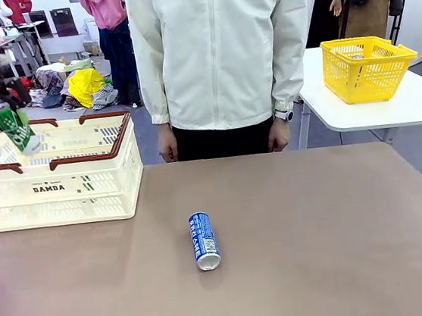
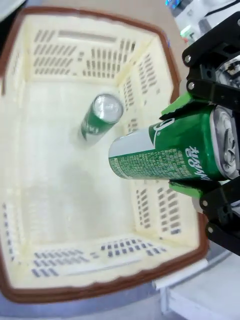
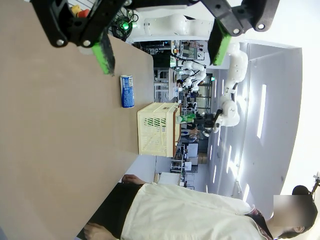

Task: Place the drinks into the Shopping basket.
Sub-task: Pick up one drink and place it into the Shopping basket.

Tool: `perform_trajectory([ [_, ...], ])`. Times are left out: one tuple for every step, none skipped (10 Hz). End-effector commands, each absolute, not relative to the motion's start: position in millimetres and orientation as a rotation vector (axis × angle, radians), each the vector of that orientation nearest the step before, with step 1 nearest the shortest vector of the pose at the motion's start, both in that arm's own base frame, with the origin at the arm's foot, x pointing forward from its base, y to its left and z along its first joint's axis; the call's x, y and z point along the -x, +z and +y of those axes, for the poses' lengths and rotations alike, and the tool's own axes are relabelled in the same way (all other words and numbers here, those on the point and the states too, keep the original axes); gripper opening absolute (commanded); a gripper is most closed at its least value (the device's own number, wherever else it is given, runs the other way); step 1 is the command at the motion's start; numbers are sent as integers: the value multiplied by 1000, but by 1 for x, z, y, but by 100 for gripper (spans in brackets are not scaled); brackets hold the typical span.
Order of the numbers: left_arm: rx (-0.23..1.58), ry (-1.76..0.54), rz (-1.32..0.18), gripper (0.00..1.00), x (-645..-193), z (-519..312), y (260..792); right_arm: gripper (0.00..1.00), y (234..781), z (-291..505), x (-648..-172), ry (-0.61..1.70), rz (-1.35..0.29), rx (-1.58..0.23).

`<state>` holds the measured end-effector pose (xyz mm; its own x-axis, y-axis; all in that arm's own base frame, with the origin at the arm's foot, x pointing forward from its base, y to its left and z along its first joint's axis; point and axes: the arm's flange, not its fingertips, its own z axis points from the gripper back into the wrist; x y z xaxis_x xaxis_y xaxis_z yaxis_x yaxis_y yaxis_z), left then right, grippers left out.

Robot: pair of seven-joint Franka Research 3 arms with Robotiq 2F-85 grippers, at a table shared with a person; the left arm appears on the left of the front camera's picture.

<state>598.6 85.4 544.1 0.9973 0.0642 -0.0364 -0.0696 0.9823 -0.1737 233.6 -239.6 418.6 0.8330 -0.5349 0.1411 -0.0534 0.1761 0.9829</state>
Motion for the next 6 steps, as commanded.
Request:
perform_trajectory([
  [167, 28, 21, 0, -625, 97, 525, 100, 419, -240, -233, -338, -530, -1366],
  [168, -3, 16, 0, -629, 98, 505, 100, 419, -240, -233, -338, -530, -1366],
  [166, -30, 20, 0, -630, 95, 488, 100, 419, -240, -233, -338, -530, -1366],
  [159, -44, 36, 0, -627, 90, 477, 100, 419, -240, -233, -338, -530, -1366],
  [155, -26, 50, 0, -624, 85, 470, 100, 419, -240, -233, -338, -530, -1366],
  [164, -6, 49, 0, -622, 81, 463, 100, 419, -240, -233, -338, -530, -1366],
])
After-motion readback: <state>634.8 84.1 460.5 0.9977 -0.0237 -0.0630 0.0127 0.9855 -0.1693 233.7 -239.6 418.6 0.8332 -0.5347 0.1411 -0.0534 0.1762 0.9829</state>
